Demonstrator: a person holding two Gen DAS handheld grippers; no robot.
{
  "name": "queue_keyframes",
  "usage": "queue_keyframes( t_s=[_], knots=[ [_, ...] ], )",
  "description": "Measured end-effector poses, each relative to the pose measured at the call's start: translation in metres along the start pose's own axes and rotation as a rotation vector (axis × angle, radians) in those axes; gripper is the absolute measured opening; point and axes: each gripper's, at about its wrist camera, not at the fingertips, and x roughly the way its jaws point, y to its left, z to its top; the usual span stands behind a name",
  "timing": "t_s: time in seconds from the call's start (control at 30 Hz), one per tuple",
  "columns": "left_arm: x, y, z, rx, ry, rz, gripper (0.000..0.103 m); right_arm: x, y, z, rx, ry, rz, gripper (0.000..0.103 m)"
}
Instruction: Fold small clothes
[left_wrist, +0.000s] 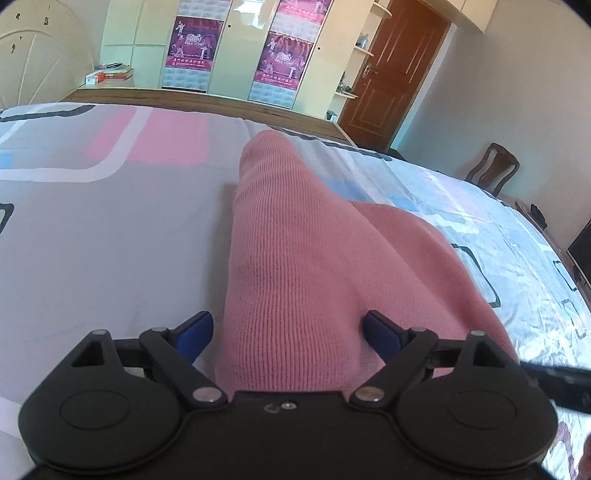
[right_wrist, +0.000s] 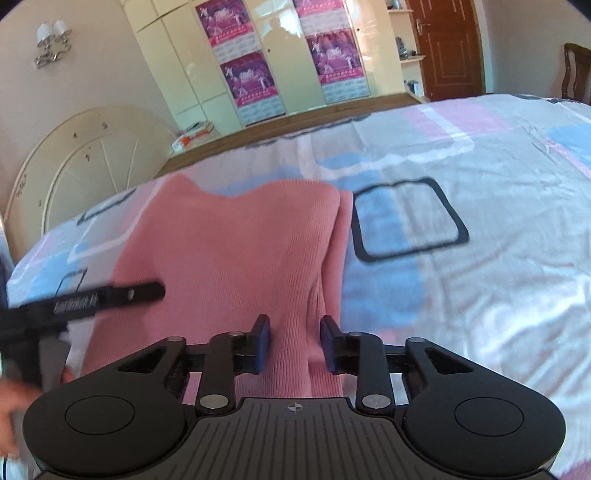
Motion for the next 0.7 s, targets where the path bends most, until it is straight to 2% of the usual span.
queue_keyframes(
  t_s=[0.37, 0.4, 0.43, 0.47, 0.6, 0.7],
  knots=[
    [0.001, -0.005, 0.001, 0.018, 0.007, 0.025, 0.092, -0.006, 0.002, -0.035, -0.003, 0.091, -0.009, 0.032],
    [0.001, -0.005, 0.001, 0.019, 0.008, 0.026, 0.092, -0.007, 0.003, -0.034, -0.010, 0.095, -0.012, 0.026],
    [0.001, -0.006, 0.002, 0.018, 0.010, 0.026, 0.092, -0.007, 0.004, -0.034, -0.017, 0.101, -0.013, 0.016],
    [0.001, -0.006, 0.002, 0.017, 0.011, 0.026, 0.092, -0.008, 0.005, -0.033, -0.027, 0.106, -0.013, 0.012],
    [0.001, -0.005, 0.002, 0.020, 0.012, 0.024, 0.093, -0.021, 0.011, -0.033, -0.092, 0.072, -0.049, 0.008],
    [0.002, -0.006, 0.002, 0.022, 0.020, 0.021, 0.094, -0.012, 0.006, -0.046, -0.111, 0.113, -0.088, 0.008]
  ],
)
